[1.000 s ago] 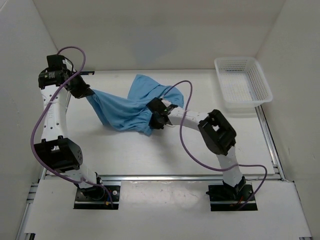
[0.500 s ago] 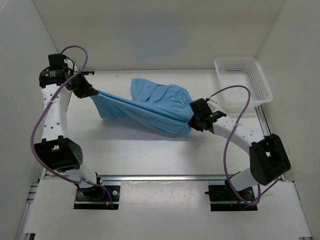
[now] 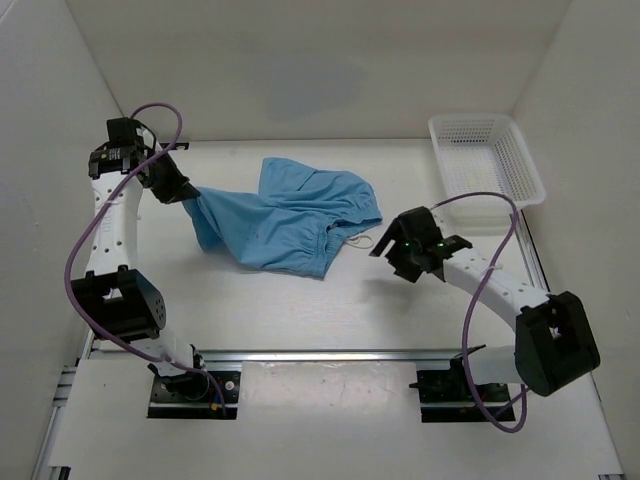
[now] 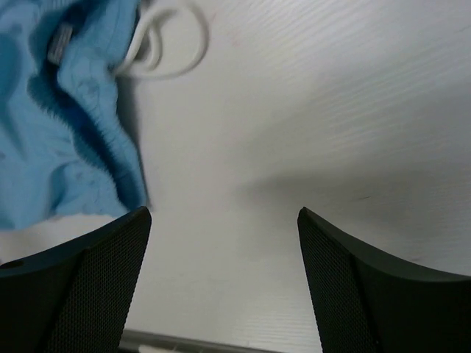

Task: Fold and stack the shorts
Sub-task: Flatten the shorts out

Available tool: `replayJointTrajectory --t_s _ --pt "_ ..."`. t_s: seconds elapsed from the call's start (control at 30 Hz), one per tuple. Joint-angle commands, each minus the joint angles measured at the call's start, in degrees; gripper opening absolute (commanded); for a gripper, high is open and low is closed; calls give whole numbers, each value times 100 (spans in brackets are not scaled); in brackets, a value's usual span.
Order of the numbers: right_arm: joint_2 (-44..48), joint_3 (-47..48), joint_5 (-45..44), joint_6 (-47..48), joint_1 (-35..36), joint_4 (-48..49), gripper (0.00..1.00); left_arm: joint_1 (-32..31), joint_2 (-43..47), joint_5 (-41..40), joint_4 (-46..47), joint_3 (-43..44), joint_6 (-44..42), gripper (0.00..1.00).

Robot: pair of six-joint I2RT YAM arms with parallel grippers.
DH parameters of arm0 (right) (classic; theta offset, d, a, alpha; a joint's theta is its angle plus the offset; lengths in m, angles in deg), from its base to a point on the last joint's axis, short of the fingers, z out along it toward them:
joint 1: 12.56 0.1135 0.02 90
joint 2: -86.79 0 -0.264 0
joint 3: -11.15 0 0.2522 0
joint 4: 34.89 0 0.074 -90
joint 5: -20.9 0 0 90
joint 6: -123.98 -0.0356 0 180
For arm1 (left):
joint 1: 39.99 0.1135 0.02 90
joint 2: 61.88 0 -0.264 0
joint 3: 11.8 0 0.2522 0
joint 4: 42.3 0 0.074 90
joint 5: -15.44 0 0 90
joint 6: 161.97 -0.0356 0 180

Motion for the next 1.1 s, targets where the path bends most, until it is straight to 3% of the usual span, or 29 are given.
replayJointTrajectory --t_s 0.0,0.17,0.33,0.53,0.63,0.67,0.77,0.8,0.87,1.0,1.07 --pt "-275 -47 1016 -650 511 951 85 -30 137 27 207 -61 -69 11" --pt "-1786 1094 1525 -1062 1284 1127 93 -30 189 -26 207 -61 -69 11" --pt "-2577 824 1859 -2538 1400 2488 92 -30 242 -78 207 -61 -16 11" --pt "-2957 700 1835 -3461 1566 2912 89 -30 295 -131 154 -61 -16 11" --pt "-3009 700 1579 -3760 1567 2912 82 -30 295 -131 154 -122 -16 11" --pt "-3079 631 1501 -3866 1567 2964 78 -30 295 -131 154 -123 -16 11" --pt "-3080 577 1273 -4087 1619 2860 45 -30 295 -131 154 -123 -16 11" --pt "-3001 577 1184 -4087 1619 2807 20 -30 295 -131 154 -123 -16 11" --pt "-2774 577 991 -3896 1619 2405 0 -30 295 -131 154 -123 -16 11" --pt "-2186 727 656 -3315 1305 1542 0 -30 295 -131 154 -123 -69 11" --pt "-1555 333 516 -3069 1137 1409 0 -30 295 -131 154 -175 -69 11"
